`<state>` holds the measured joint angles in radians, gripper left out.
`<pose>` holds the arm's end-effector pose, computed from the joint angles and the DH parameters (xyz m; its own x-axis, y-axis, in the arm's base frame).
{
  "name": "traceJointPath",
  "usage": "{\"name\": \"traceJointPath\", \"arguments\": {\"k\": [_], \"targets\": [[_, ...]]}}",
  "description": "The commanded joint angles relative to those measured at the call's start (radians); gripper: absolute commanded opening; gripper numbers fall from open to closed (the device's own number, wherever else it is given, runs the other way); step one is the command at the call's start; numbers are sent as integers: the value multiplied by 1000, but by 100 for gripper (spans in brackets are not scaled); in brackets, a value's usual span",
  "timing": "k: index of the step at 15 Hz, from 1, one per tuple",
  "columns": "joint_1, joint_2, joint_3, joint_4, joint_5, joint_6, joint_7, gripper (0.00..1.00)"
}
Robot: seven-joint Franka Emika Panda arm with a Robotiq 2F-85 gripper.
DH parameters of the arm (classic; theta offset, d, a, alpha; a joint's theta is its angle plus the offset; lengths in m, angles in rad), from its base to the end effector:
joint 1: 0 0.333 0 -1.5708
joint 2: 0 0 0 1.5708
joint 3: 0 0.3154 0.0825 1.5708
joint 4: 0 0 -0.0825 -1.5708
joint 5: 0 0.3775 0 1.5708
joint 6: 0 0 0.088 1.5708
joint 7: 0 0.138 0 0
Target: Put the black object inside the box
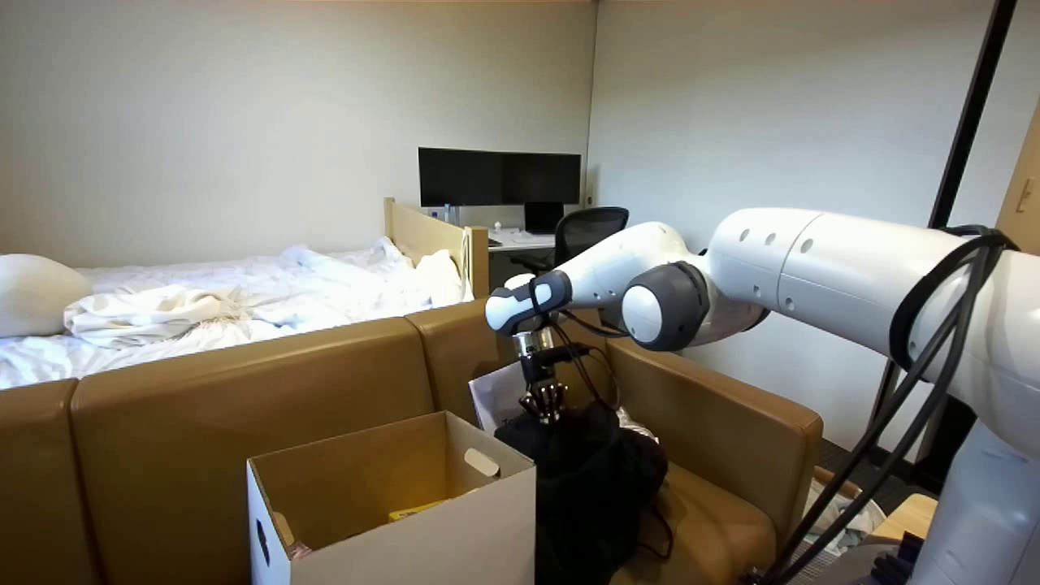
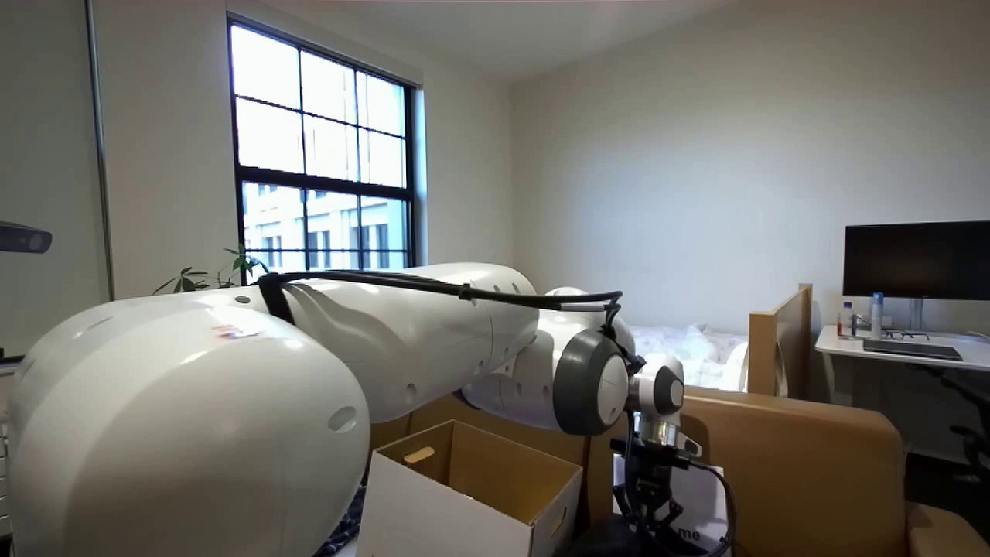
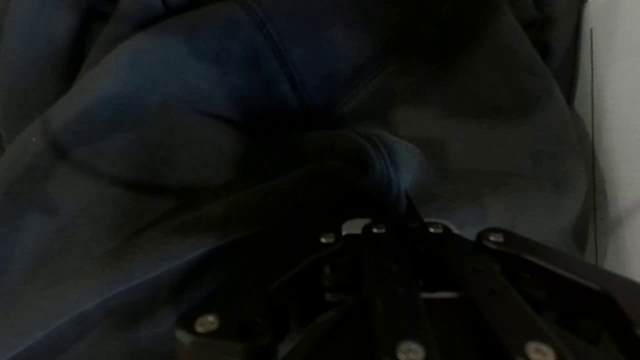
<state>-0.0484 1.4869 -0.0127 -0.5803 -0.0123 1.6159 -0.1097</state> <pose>0.7103 -0.0409 0.0075 0.8979 0.0602 -0.4361 0.0550 -0.9982 -0.0244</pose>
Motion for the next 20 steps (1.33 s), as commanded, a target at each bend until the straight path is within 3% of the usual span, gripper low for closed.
{"name": "traceJointPath", "arguments": {"k": [1, 5, 6, 7, 8, 11, 15, 20], "targets": [[-3, -52, 9, 24, -2, -201, -61, 5], [19, -142, 2, 63, -9, -361, -66, 5], [23, -103, 2, 195, -13, -455, -46, 6], [30, -125, 0, 213, -16, -512, -47, 6], [40, -183, -9, 164, -21, -545, -60, 6], [78, -244, -28, 204, -53, -688, -45, 5], [131, -314, -60, 232, -85, -781, -6, 5], [159, -433, -43, 221, -63, -864, 128, 5]]}}
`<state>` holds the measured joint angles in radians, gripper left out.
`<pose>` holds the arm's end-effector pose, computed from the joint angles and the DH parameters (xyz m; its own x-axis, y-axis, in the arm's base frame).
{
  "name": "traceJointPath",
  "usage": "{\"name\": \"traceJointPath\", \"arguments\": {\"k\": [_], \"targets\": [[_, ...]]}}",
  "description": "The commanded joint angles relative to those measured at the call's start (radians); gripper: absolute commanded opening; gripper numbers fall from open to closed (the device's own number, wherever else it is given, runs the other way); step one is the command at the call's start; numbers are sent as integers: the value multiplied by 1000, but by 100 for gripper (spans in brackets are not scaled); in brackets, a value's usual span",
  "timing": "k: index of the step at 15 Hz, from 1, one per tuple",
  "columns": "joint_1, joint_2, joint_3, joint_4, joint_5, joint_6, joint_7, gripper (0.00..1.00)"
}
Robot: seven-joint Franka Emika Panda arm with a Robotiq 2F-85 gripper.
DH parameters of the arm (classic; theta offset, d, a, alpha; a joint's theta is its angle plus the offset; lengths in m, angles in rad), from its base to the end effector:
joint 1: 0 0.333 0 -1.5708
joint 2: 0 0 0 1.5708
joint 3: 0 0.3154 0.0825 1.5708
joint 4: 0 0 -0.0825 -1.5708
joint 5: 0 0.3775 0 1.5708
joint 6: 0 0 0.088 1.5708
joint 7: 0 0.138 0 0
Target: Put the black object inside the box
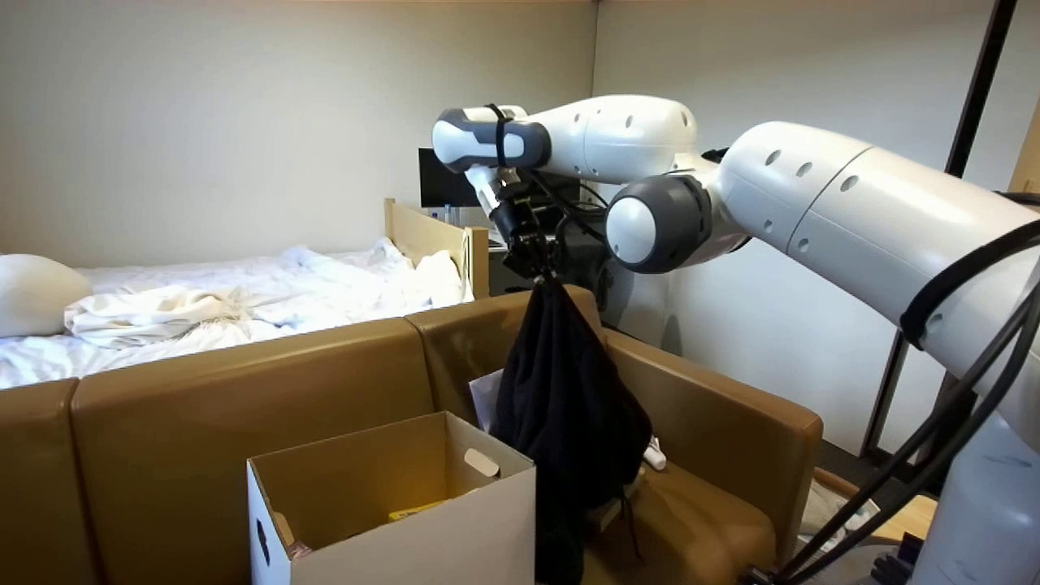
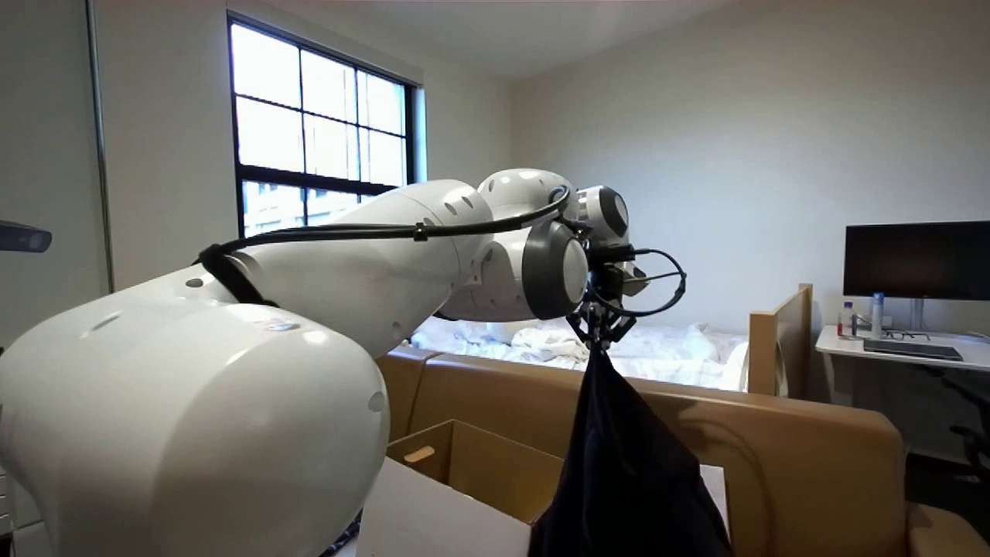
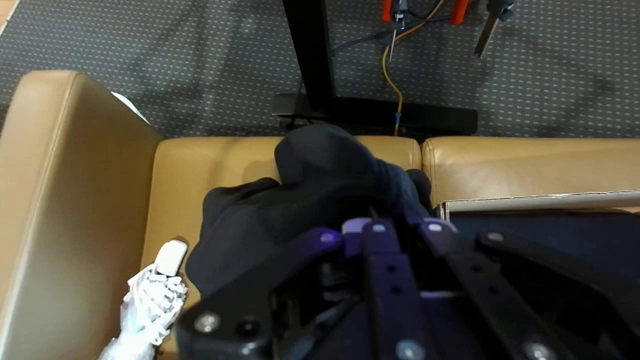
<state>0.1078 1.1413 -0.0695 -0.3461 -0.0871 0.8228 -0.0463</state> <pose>0.6735 0.0397 0.3422 0.7887 0.0102 -0.6148 0.1072 -0.9868 0.1211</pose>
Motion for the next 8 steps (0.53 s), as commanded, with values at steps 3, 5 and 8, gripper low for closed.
{"name": "traceJointPath", "arguments": {"k": [3, 5, 8], "targets": [[-3, -155, 46, 1, 61, -60, 141, 5], [6, -203, 55, 2, 80, -50, 200, 5], [31, -268, 59, 2, 104, -53, 353, 5]]}}
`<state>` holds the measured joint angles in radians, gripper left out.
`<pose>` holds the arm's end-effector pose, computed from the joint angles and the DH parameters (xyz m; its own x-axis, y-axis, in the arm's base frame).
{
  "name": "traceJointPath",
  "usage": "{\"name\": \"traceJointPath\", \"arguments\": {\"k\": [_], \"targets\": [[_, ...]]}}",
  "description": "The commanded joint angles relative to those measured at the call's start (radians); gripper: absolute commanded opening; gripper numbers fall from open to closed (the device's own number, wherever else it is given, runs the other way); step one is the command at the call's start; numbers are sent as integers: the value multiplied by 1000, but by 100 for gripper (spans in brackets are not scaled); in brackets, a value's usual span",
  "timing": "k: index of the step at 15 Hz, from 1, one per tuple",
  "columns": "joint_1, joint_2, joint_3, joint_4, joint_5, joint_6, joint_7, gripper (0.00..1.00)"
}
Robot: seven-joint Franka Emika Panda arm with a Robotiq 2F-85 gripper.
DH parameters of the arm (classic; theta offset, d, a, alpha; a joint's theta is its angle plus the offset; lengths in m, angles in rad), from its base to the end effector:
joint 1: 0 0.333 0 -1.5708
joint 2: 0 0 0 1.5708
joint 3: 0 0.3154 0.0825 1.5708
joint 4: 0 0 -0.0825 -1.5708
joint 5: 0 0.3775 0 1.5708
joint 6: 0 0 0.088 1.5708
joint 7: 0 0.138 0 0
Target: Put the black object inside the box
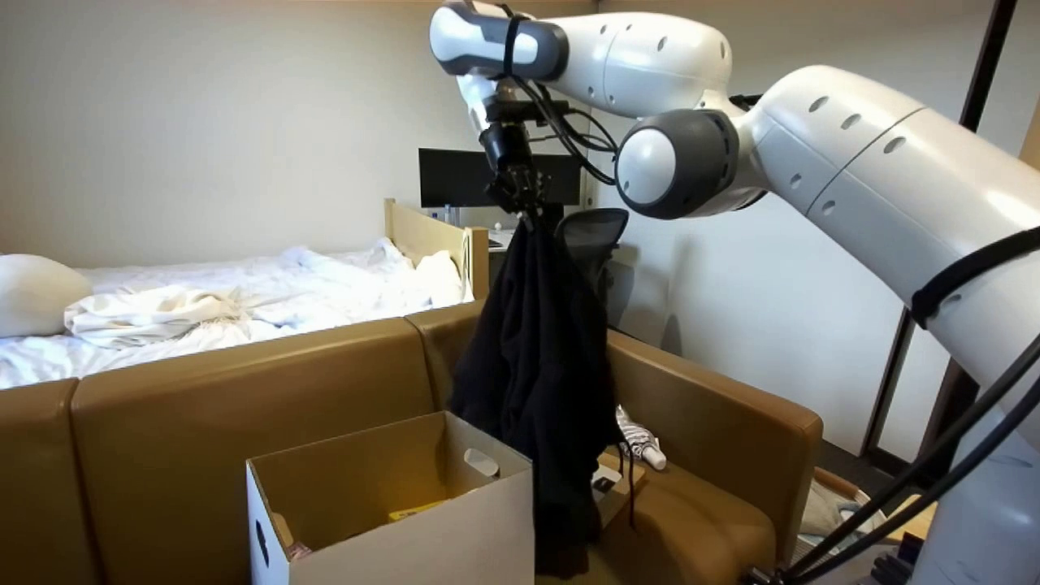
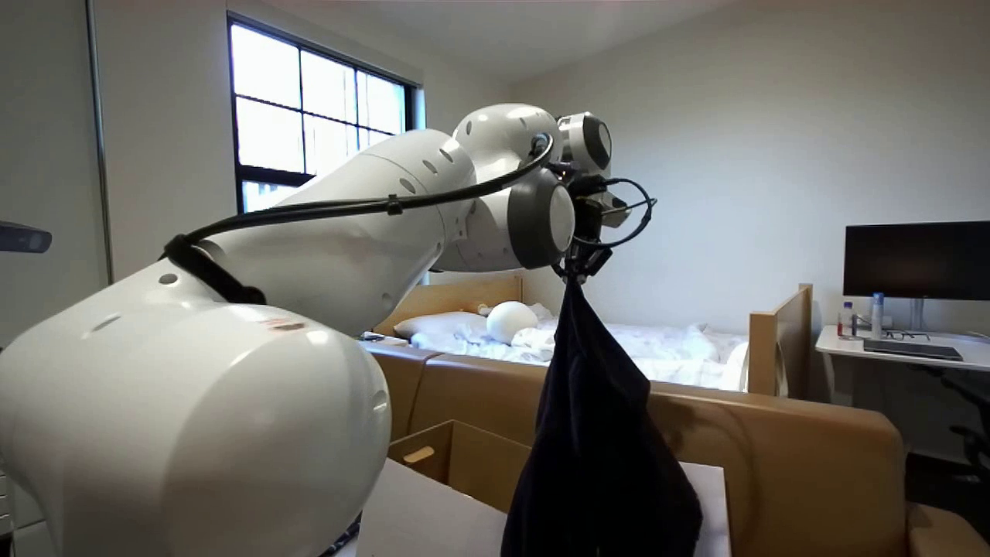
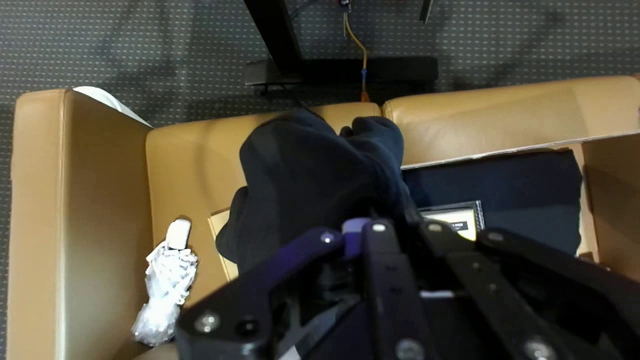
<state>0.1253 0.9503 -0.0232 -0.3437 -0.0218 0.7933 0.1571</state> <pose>0.6521 0.0723 0.4686 0.8802 -0.0827 -0.4673 -0.0326 -0.9929 0.1143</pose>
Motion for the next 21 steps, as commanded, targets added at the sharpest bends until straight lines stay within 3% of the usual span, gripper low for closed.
{"name": "traceJointPath", "arguments": {"k": [1, 3, 5, 6, 7, 10, 16, 21], "targets": [[25, -99, 9, -3, 40, -44, 200, 5], [43, -141, 4, -20, 37, -107, 272, 5], [40, -112, 6, 0, 23, -234, 214, 5], [29, -73, 15, 0, 23, -249, 148, 5], [51, -115, 3, -21, 18, -177, 195, 6], [41, -73, 4, -25, 19, -198, 170, 5], [221, -183, -87, 3, -173, -185, 199, 5], [315, -318, -75, 6, -158, -105, 371, 5]]}}
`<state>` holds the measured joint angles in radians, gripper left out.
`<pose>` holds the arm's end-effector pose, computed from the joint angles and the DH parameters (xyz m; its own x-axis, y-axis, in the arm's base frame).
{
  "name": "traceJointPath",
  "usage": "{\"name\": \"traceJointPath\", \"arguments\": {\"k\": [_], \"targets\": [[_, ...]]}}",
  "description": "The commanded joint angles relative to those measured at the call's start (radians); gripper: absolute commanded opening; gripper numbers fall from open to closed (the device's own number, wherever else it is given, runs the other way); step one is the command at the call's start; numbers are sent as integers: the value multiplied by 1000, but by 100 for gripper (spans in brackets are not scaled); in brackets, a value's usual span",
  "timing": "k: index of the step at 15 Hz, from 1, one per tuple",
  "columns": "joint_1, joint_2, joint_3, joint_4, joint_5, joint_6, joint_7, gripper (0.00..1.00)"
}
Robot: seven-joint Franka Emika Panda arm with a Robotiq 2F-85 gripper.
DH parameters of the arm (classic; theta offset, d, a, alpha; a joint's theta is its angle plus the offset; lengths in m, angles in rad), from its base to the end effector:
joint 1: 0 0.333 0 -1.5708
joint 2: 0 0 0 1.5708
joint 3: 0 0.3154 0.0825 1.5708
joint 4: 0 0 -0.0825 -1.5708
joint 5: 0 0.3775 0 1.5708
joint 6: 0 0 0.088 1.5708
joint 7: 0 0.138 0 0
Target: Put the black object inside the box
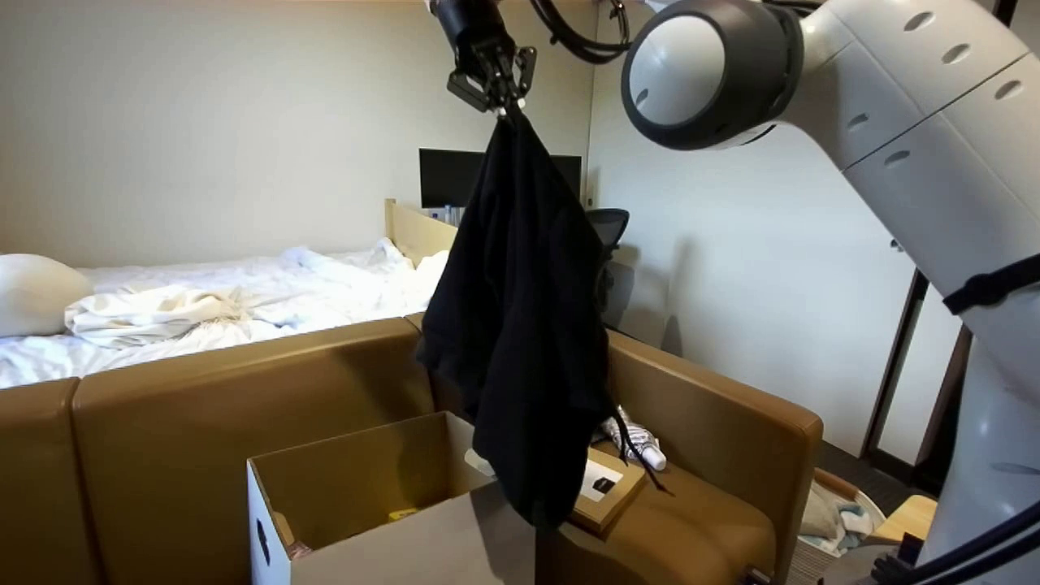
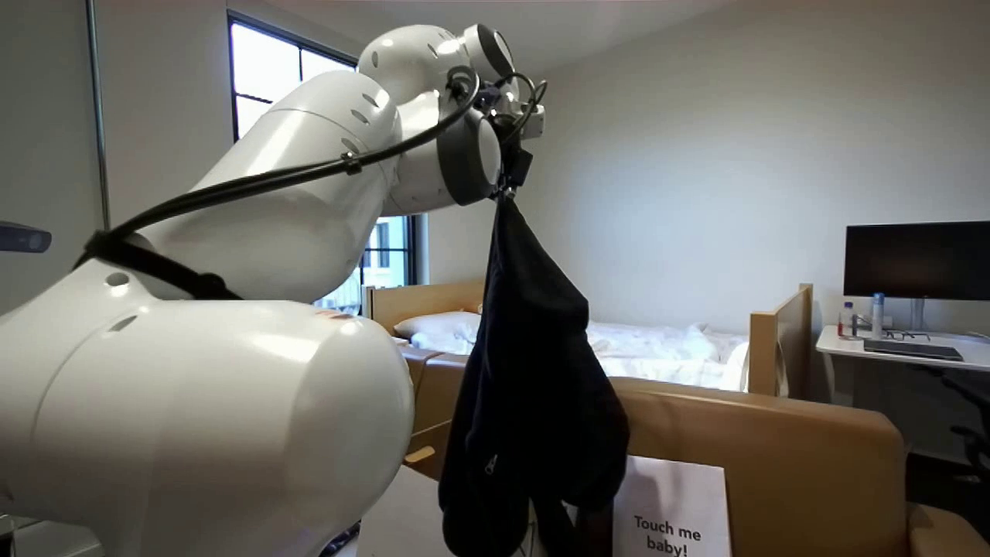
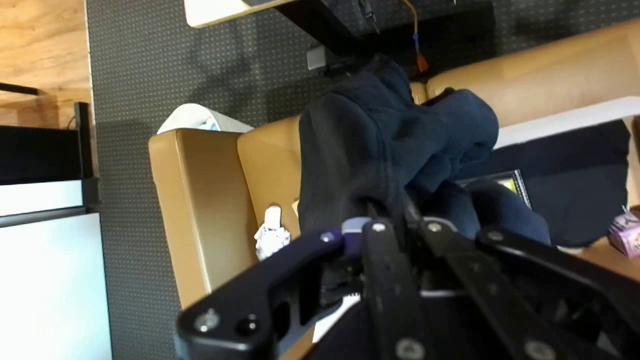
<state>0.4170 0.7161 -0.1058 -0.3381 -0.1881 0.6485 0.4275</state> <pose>0.5513 0.1837 0.6187 0.9332 -0.2673 -0.2401 -0.1694 -0.9166 0.3622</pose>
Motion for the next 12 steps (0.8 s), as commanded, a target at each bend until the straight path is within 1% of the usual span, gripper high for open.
{"name": "traceJointPath", "arguments": {"k": [1, 3, 4, 6, 9, 11, 12], "targets": [[24, -101, 14, 0, 25, 61, 150, 5], [13, -119, 26, 0, 50, 121, 233, 5], [12, -118, 29, 0, 50, 168, 265, 5], [32, -100, 20, 0, 20, 285, 311, 5], [83, -81, -3, -10, -48, 450, 349, 5], [140, -77, -18, -11, -104, 529, 342, 5], [166, -73, -18, -11, -121, 549, 329, 5]]}}
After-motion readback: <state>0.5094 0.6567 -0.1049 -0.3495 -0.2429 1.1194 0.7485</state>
